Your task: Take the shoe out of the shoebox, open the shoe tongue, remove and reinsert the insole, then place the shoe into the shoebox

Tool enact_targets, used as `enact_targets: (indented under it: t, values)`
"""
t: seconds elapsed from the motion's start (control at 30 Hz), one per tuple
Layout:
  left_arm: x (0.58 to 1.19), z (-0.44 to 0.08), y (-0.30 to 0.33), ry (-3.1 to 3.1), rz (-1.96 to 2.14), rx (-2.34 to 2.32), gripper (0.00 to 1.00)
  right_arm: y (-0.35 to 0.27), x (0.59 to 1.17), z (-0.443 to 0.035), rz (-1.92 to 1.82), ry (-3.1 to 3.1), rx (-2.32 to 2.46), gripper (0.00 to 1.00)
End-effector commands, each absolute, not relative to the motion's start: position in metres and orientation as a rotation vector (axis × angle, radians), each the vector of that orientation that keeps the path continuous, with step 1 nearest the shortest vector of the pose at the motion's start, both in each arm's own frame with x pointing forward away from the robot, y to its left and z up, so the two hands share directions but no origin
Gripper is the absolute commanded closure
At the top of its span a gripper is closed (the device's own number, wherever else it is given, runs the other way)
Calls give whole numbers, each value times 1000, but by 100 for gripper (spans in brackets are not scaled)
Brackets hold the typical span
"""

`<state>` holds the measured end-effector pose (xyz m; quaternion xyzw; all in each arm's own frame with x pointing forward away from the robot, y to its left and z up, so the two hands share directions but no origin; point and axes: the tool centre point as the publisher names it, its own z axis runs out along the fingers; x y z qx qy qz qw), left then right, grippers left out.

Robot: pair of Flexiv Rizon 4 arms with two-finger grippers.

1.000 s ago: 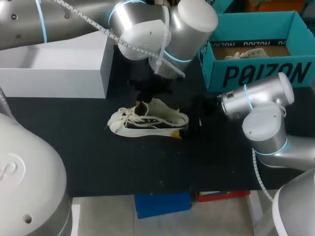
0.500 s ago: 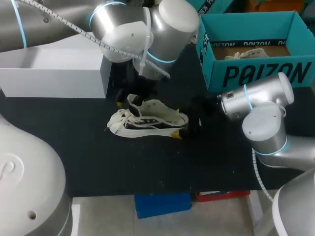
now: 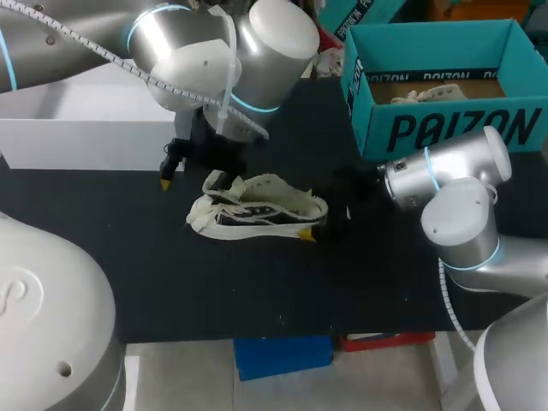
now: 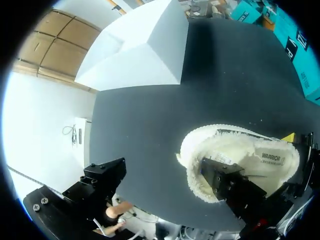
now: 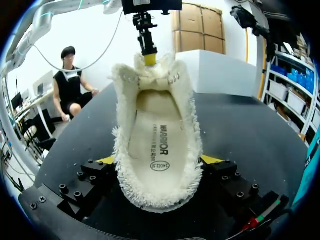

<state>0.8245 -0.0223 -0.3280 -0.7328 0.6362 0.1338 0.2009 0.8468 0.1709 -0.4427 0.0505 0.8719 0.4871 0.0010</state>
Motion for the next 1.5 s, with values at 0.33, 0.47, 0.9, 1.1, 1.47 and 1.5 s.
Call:
enact_targets:
  t: [0.33,0.47,0.9,1.1,1.47,1.5]
  values:
    - [826,-365,-29,1714,472,-1972,0,171,847,-445,1527,2737,161,100]
    - [828,-365,-27,1709,468,-1975,0,171,847,-445,1527,2737,161,100]
    - [818,-285,-42,2306,-224,-1913,0,171,847,-445,1527,2737,161,100]
    - [817,-273,-76,2716,-434,-1667,87,171,847,-445,1527,2737,161,100]
    - [808,-274,-128,3000,-613,-1135,100,171,847,-445,1527,2737,161,100]
    - [808,-274,-128,3000,-613,-1135,100,171,847,-445,1527,2737,161,100]
